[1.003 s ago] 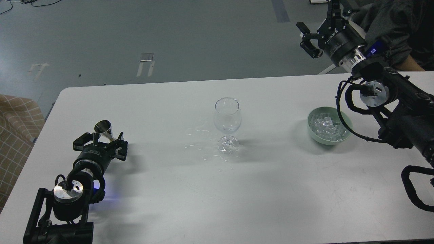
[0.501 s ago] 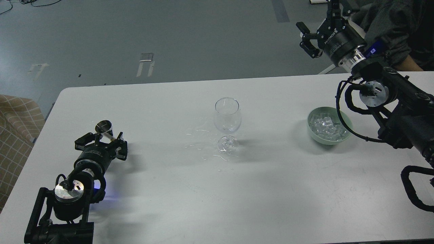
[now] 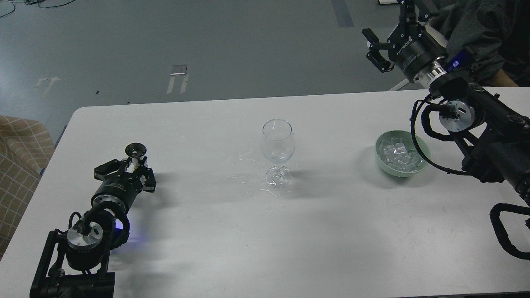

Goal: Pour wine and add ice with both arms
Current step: 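Close the left gripper around the metal jigger, then lift the jigger with the left gripper toward the wine glass, then tilt the jigger over the wine glass rim to pour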

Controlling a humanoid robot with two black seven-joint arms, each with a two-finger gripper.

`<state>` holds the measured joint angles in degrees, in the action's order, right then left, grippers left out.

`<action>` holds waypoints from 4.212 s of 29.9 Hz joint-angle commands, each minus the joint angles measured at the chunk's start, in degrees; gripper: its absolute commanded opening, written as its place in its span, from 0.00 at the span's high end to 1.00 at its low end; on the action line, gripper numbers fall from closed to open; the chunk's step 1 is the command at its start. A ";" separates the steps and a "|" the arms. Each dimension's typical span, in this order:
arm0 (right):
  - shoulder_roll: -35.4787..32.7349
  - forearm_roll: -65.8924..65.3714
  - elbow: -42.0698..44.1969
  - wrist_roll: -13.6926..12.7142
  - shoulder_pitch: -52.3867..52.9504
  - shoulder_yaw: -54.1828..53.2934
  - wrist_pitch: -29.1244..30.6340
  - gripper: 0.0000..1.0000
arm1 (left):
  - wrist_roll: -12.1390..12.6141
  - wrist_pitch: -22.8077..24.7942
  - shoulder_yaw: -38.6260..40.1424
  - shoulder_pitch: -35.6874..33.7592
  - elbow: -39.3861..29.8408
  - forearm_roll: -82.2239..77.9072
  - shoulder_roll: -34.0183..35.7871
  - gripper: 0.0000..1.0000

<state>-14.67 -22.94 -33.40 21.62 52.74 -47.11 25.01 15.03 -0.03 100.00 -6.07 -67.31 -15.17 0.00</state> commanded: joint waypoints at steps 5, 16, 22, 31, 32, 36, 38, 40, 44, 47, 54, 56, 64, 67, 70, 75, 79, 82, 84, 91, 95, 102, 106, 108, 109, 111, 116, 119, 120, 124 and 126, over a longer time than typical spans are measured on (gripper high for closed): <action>0.08 0.00 0.00 0.00 0.00 0.00 -0.14 0.00 | -0.44 0.03 0.11 -0.17 -0.01 0.05 0.00 0.96; 0.00 0.00 0.00 0.00 -0.09 0.00 -0.14 0.00 | 0.18 -5.68 0.02 -1.66 -7.21 0.41 0.00 1.00; 0.00 0.00 0.00 0.00 -0.18 0.00 -0.14 0.00 | 0.70 -9.81 -3.31 -2.02 -12.84 0.93 0.00 1.00; -0.09 0.00 -0.70 0.00 -1.06 0.00 -0.14 0.00 | 3.25 -13.25 -6.39 -1.49 -19.70 1.11 0.00 1.00; -0.09 0.00 -0.79 0.00 -1.32 0.00 -0.14 0.00 | 3.51 -13.77 -6.83 -1.49 -20.66 1.11 0.00 1.00; -0.18 0.00 -0.88 0.00 -1.50 0.00 -0.14 0.00 | 3.78 -16.23 -9.03 -1.40 -23.47 1.11 0.00 1.00; -0.18 0.00 -0.88 0.00 -1.58 0.00 -0.14 0.00 | 4.22 -17.11 -10.08 -1.23 -24.97 1.11 0.00 1.00; -0.36 0.00 -0.88 0.00 -1.67 0.00 -0.14 0.00 | 4.31 -17.64 -11.31 -1.31 -25.76 1.11 0.00 1.00; -0.44 0.00 -0.97 0.00 -1.85 0.00 -0.14 0.00 | 4.31 -19.22 -13.33 -1.31 -26.91 1.02 0.00 1.00; -0.62 0.00 -1.58 0.00 -2.55 0.00 -0.14 0.00 | 4.31 -20.01 -15.26 -1.31 -28.13 1.02 0.00 1.00; -1.32 0.00 -2.46 0.00 -3.25 0.00 -0.40 0.00 | 4.31 -21.33 -17.73 -1.40 -29.81 0.49 0.00 1.00; -1.50 0.00 -2.90 0.00 -3.61 -0.09 -0.41 0.00 | 4.22 -21.51 -18.69 -1.40 -29.90 0.23 0.00 1.00; -1.41 0.00 -3.60 0.00 -4.66 0.00 -0.84 0.00 | 4.04 -22.56 -20.72 -1.66 -30.16 -1.61 0.00 1.00; -1.41 0.00 -3.60 0.00 -4.66 -0.09 -0.84 0.00 | 4.13 -23.35 -21.07 -1.84 -30.69 -1.70 0.00 1.00; -1.41 0.00 -3.61 0.00 -4.66 -0.09 -0.84 0.00 | 4.13 -23.70 -22.38 -1.84 -31.04 -2.49 0.00 1.00; -1.41 0.00 -3.78 0.00 -4.66 -0.09 -0.84 0.00 | 4.22 -24.23 -24.76 -1.84 -31.22 -3.55 0.00 1.00; -1.41 0.00 -3.78 0.00 -4.75 0.00 -0.84 0.00 | 4.22 -24.49 -24.94 -1.75 -31.22 -4.34 0.00 1.00; -1.41 0.00 -3.78 0.00 -4.75 0.00 -0.84 0.00 | 4.22 -24.93 -25.72 -1.75 -31.22 -4.52 0.00 1.00; -1.41 0.00 -3.87 0.00 -4.84 0.00 -0.84 0.00 | 4.22 -25.11 -26.25 -1.75 -31.30 -4.52 0.00 1.00; -1.32 0.00 -3.87 0.00 -4.84 0.00 -0.84 0.00 | 4.31 -26.16 -27.40 -2.10 -32.09 -5.75 0.00 1.00; -1.24 0.00 -3.87 0.00 -4.92 0.00 -0.84 0.00 | 4.31 -26.69 -27.83 -2.81 -32.18 -6.54 0.00 1.00; -1.24 0.00 -3.87 0.00 -5.19 0.00 -0.84 0.00 | 4.31 -27.66 -29.86 -4.21 -32.18 -6.98 0.00 1.00; -1.24 0.00 -3.87 0.00 -5.19 0.00 -0.84 0.00 | 4.39 -27.66 -30.56 -4.83 -32.18 -6.98 0.00 1.00; -1.24 0.00 -3.87 0.00 -5.19 0.00 -0.84 0.00 | 4.66 -27.66 -30.91 -5.18 -32.18 -6.98 0.00 1.00; -1.24 0.00 -3.87 0.00 -5.19 0.00 -0.84 0.00 | 4.75 -27.75 -30.91 -5.27 -32.18 -6.98 0.00 1.00; -1.24 0.00 -3.87 0.00 -5.28 0.00 -0.84 0.00 | 4.83 -27.75 -31.70 -5.88 -32.18 -7.06 0.00 1.00; -1.24 0.00 -3.87 0.00 -5.63 0.00 -0.84 0.00 | 4.83 -27.97 -32.50 -7.55 -32.01 -7.06 0.00 0.99; -1.23 0.00 -3.87 0.00 -5.72 0.00 -0.84 0.00 | 4.83 -27.97 -33.20 -8.43 -31.92 -7.15 0.00 0.99; -1.24 0.00 -3.87 0.00 -5.89 -0.09 -0.84 0.00 | 4.83 -27.97 -34.07 -8.87 -31.83 -7.41 0.00 0.99; -1.24 0.00 -4.66 0.00 -5.98 -0.09 -0.84 0.00 | 4.83 -27.97 -35.30 -9.49 -31.57 -9.52 0.00 0.99; -1.32 0.00 -4.83 0.00 -6.07 0.00 -0.84 0.00 | 4.83 -27.97 -36.09 -9.57 -31.48 -9.61 0.00 0.99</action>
<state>-15.89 -22.94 -37.89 21.62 46.81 -47.16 24.17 19.87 -28.00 64.89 -15.39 -98.95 -24.23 0.00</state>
